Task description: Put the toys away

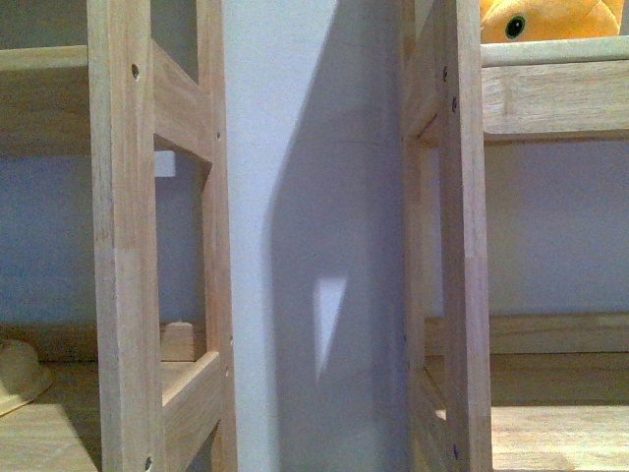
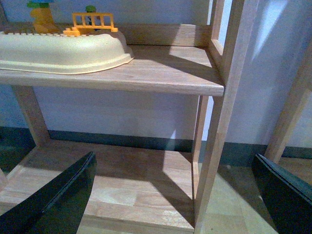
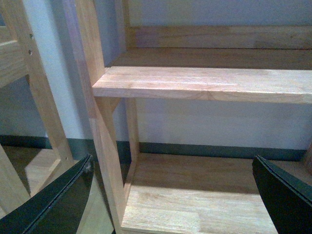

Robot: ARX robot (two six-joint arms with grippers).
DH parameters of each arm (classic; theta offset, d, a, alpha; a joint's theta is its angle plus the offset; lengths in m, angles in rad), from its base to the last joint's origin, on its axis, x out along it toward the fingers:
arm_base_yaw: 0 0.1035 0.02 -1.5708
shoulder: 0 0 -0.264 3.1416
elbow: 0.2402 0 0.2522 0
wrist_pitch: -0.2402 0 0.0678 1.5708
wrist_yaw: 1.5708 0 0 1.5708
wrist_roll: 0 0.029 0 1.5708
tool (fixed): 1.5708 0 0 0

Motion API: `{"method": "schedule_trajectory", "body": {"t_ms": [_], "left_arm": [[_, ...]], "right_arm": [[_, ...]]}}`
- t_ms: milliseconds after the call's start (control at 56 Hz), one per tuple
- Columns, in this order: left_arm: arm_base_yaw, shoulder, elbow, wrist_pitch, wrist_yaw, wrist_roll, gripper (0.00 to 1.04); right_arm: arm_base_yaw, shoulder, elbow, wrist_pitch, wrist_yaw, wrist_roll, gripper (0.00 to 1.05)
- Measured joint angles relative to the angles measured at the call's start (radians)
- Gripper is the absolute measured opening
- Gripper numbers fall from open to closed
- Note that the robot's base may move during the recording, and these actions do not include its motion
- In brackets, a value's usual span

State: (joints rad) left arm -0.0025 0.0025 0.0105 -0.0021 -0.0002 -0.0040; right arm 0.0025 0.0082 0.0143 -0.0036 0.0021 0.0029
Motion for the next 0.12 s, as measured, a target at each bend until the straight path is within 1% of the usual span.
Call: {"method": "schedule_trajectory", "body": {"t_ms": [125], "left_arm": [[0.000, 0.000, 0.000, 0.000, 0.000, 0.000, 0.98]], "right_arm": [[0.000, 0.000, 0.000, 0.000, 0.000, 0.000, 0.98]]}}
